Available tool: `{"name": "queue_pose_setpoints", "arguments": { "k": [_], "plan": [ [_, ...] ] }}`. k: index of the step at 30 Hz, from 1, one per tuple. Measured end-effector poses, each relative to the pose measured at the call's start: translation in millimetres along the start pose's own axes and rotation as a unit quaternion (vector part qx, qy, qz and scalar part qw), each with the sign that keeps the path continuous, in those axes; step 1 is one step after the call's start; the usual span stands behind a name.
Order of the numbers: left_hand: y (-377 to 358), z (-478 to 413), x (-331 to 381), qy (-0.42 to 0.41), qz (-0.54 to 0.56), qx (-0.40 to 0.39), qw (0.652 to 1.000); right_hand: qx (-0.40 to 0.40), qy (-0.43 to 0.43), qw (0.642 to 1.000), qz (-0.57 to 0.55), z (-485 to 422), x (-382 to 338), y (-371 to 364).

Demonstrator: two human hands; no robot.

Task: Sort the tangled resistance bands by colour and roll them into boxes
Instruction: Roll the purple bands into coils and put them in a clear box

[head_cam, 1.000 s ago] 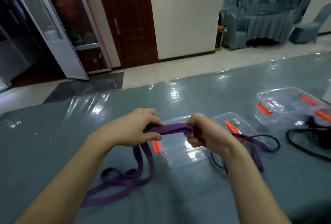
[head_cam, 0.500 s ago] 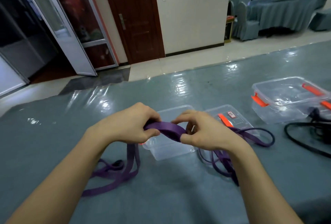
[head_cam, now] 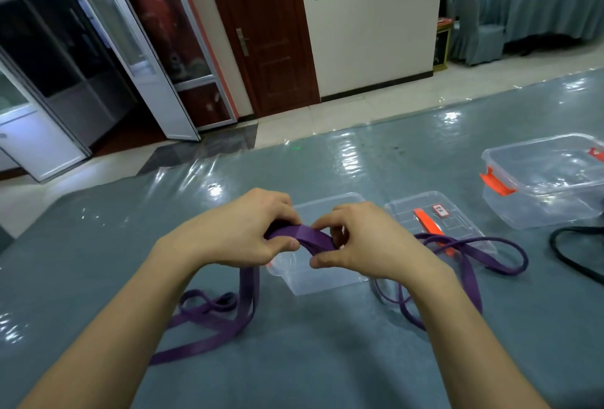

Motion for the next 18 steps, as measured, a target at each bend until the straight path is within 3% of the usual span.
{"name": "queue_pose_setpoints", "arguments": {
  "k": [4, 11, 14, 18],
  "plan": [
    [11.7, -5.6, -2.7, -0.007, 0.010, 0.035, 0.999, 0.016, -0.005, 0.992, -0.124, -8.7, 4.2, -4.5],
    [14.0, -15.6, -15.5, -0.026, 0.074, 0.106, 0.991, 0.027, -0.036, 0.931, -0.361, -21.5, 20.9, -0.1],
    [21.4, -20.1, -22.5, -0.028, 0.087, 0.109, 0.990, 0.033, -0.030, 0.915, -0.401, -31.3, 23.9, 1.0],
    [28.4, -30.6, -26.5, -0.033, 0.064, 0.121, 0.990, 0.085, -0.026, 0.927, -0.364, -45.4, 29.5, 7.5]
  ]
}}
Point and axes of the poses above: each hand's wrist, its own z-axis away from the middle knuckle, its own y-axis out of the back of the hand, x = y × z, the point moved 2 cm from there along -z, towards the middle knuckle, and after that the axes turned 3 degrees about x, right-handed, at the moved point
